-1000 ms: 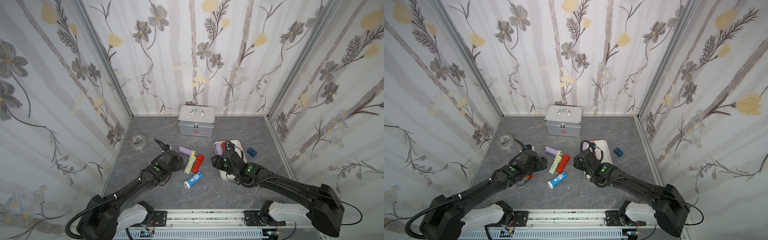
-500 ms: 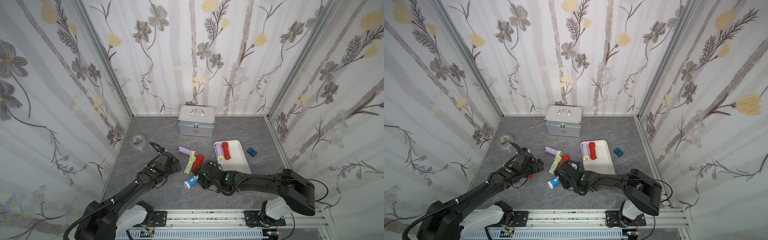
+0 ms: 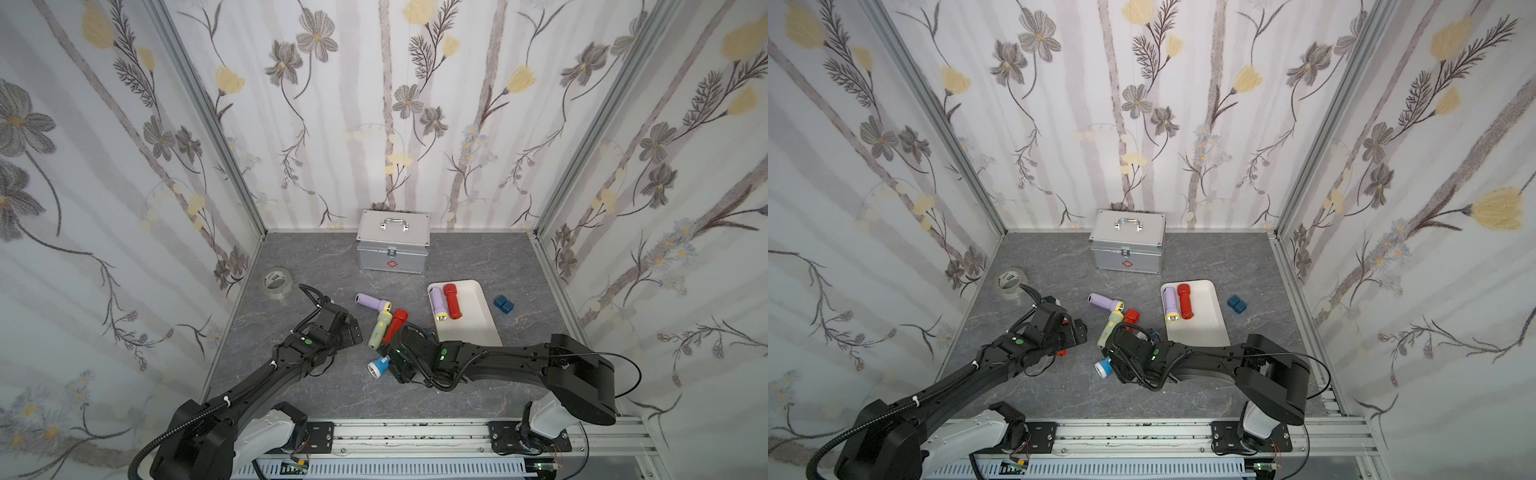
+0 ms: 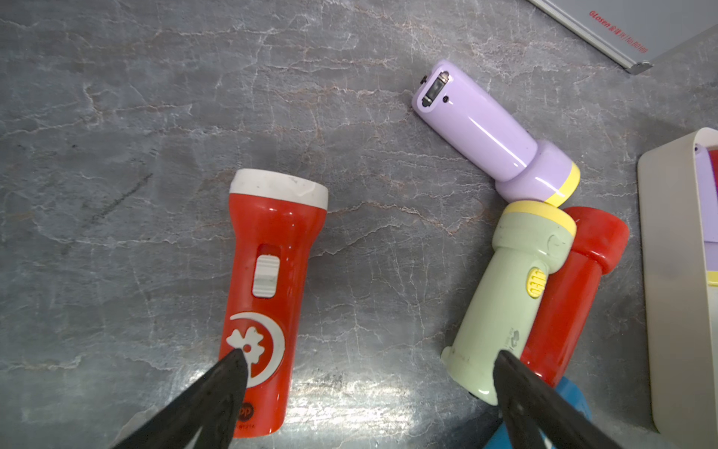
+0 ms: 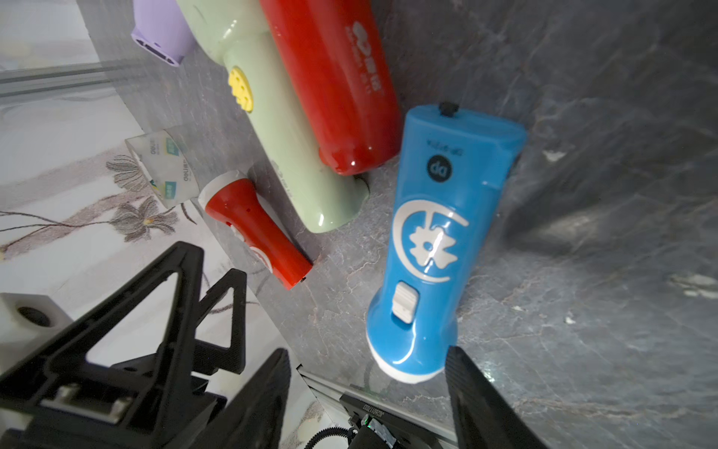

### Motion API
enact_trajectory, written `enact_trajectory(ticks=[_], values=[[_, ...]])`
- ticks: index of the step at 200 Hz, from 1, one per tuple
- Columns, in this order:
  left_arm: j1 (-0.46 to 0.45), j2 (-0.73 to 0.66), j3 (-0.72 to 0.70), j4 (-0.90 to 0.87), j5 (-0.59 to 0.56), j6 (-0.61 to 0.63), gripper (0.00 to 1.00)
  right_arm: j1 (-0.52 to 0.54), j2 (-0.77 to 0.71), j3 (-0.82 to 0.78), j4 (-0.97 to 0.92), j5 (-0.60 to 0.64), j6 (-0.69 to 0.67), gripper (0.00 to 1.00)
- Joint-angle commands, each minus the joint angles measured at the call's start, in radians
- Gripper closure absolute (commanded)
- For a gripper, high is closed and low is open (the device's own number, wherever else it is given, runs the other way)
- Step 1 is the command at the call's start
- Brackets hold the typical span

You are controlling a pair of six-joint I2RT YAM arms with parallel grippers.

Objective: Put the flashlights into the storage boxes
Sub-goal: Pick up the flashlight from the center of the board.

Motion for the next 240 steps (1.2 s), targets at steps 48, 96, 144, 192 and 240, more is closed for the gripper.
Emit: enact_trajectory(ticks=[48, 96, 144, 192, 240], values=[[0.002, 0.026, 0.005, 0.035, 0.013, -0.019, 0.0, -0.032, 0.102, 0.063, -0.022, -0.032, 0.021, 0.4], [0.008, 0.027, 0.008, 0.035, 0.008, -0.006, 0.0, -0.036, 0.151, 0.13, -0.076, -0.057, -0.003, 0.41], [0.016, 0.03, 0.008, 0.04, 0.023, -0.009, 0.0, -0.042, 0.207, 0.165, -0.088, -0.083, 0.001, 0.47], [0.017, 0.011, 0.004, 0.03, 0.024, -0.014, 0.0, -0.046, 0.242, 0.173, -0.089, -0.092, 0.016, 0.48], [0.019, -0.024, 0.009, 0.0, 0.014, -0.009, 0.0, -0.047, 0.181, 0.174, -0.099, -0.055, -0.107, 0.71]])
